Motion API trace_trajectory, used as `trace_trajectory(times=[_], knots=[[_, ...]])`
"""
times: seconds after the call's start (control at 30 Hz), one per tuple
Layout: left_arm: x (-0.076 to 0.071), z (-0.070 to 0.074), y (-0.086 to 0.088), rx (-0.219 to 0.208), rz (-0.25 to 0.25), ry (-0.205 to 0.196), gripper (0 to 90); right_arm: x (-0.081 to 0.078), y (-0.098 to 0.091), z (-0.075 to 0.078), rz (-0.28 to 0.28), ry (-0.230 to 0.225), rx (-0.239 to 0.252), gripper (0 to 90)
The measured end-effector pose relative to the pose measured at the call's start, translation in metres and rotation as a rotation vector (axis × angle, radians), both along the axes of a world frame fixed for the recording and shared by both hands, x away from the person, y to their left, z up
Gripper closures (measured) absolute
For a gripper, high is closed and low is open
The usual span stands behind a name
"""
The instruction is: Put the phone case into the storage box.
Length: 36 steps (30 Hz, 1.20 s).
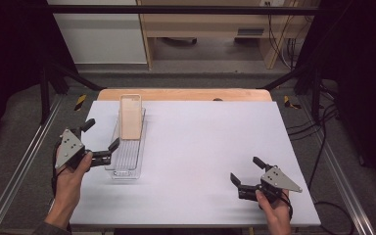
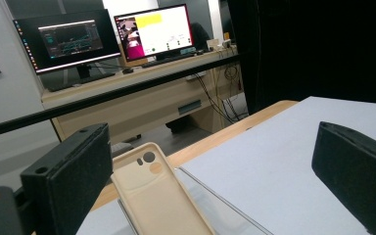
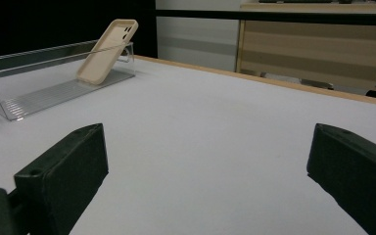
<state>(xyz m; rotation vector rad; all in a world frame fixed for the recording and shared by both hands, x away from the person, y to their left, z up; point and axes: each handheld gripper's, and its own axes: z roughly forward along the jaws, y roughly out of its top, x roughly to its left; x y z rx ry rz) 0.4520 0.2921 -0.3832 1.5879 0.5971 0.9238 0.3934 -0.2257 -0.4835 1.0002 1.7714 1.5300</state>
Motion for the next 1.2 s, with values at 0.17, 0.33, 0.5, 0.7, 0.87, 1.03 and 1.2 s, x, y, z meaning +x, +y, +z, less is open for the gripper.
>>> trace_trajectory(times=[0.17, 0.33, 0.5, 0.7, 0.87, 1.03, 1.2], knots=[[-0.004, -0.004, 0.001, -0.009, -0.005, -0.002, 1.5, 0.0, 0.0, 0.0, 0.001, 0.001, -0.003, 1.8], [-0.008, -0.008, 0.0, -0.016, -0.012, -0.001, 1.6, 0.0, 0.0, 0.0, 0.001, 0.0, -0.003, 1.9], [-0.011, -0.008, 0.003, -0.028, -0.013, -0.005, 1.5, 0.0, 0.0, 0.0, 0.001, 0.0, -0.002, 1.8], [-0.015, -0.007, 0.007, -0.041, -0.01, -0.018, 1.6, 0.0, 0.0, 0.0, 0.001, 0.0, -0.003, 1.8], [-0.02, -0.009, 0.009, -0.053, -0.013, -0.021, 1.5, 0.0, 0.0, 0.0, 0.002, -0.001, -0.004, 1.9], [-0.025, -0.011, 0.011, -0.07, -0.014, -0.018, 1.5, 0.0, 0.0, 0.0, 0.002, -0.002, -0.006, 1.8], [-0.031, -0.014, 0.012, -0.072, -0.025, -0.011, 1.5, 0.0, 0.001, 0.0, 0.002, -0.002, -0.009, 1.9]])
